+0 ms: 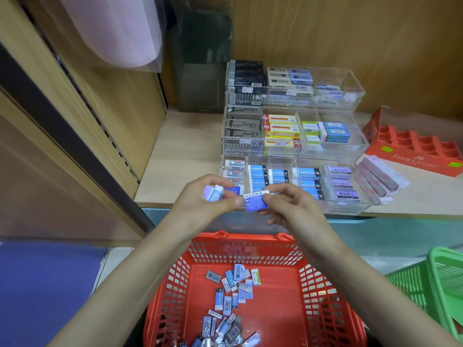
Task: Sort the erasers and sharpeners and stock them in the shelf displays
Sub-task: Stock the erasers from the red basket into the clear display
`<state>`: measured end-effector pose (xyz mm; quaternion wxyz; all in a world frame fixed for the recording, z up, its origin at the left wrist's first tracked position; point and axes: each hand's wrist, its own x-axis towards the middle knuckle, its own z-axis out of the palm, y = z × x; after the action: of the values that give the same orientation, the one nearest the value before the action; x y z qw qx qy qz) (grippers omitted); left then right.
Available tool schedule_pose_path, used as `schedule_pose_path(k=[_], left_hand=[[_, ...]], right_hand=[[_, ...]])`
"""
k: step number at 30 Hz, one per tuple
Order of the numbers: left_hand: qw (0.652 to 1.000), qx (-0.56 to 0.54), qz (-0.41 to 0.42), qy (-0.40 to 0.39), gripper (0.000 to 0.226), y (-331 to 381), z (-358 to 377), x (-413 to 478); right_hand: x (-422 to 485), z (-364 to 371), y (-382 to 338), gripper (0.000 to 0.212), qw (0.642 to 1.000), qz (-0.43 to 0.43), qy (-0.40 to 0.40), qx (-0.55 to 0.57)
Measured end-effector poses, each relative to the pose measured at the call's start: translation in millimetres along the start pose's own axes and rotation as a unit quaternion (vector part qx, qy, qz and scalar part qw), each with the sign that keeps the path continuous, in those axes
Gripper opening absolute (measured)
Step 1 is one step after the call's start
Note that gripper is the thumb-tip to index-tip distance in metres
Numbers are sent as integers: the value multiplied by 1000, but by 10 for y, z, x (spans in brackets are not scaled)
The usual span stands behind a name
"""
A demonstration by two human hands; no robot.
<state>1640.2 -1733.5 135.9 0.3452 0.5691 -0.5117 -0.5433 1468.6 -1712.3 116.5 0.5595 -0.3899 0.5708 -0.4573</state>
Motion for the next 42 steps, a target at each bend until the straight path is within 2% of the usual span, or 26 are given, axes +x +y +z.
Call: schedule_pose_path(k=[3,6,11,15,17,23,27,29,31,34,38,40,42], left_hand=[[998,-16,-9,55,14,-14,-177,58],[996,-32,-28,78,10,-47,-248,85],[996,-56,-40,54,4,-29,-256,77],[995,-58,-44,63,8,-32,-310,95],[994,-74,-47,66,9,-25,-318,88],[982,-158,-89,52,16,6,-303,137],[983,-165,-80,25,14,-19,-258,112],[977,-195,-79,8,12,-22,-214,100],[970,-231,-77,-10,12,-9,-159,81],[959,-275,-58,-45,16,18,-63,34],[955,-283,-31,-80,20,12,67,12],[958,-274,-22,-85,23,12,113,9],[959,-269,-14,-90,25,18,136,10]], right_hand=[[136,23,20,7,994,-39,59,-84],[356,140,28,7,985,-59,80,-142],[612,391,5,10,957,-91,41,-273],[675,354,-50,7,902,-129,27,-412],[667,340,-81,8,885,-121,1,-450],[709,306,-54,15,842,-113,-9,-527],[586,210,-111,29,873,-138,13,-469],[446,171,-175,22,900,-158,19,-405],[243,181,-238,13,928,-157,-21,-337],[0,230,-234,8,942,-157,-57,-291],[-74,246,-165,6,983,-95,-8,-159],[-86,222,-145,13,990,-84,2,-111],[-114,171,-124,18,987,-106,15,-121]])
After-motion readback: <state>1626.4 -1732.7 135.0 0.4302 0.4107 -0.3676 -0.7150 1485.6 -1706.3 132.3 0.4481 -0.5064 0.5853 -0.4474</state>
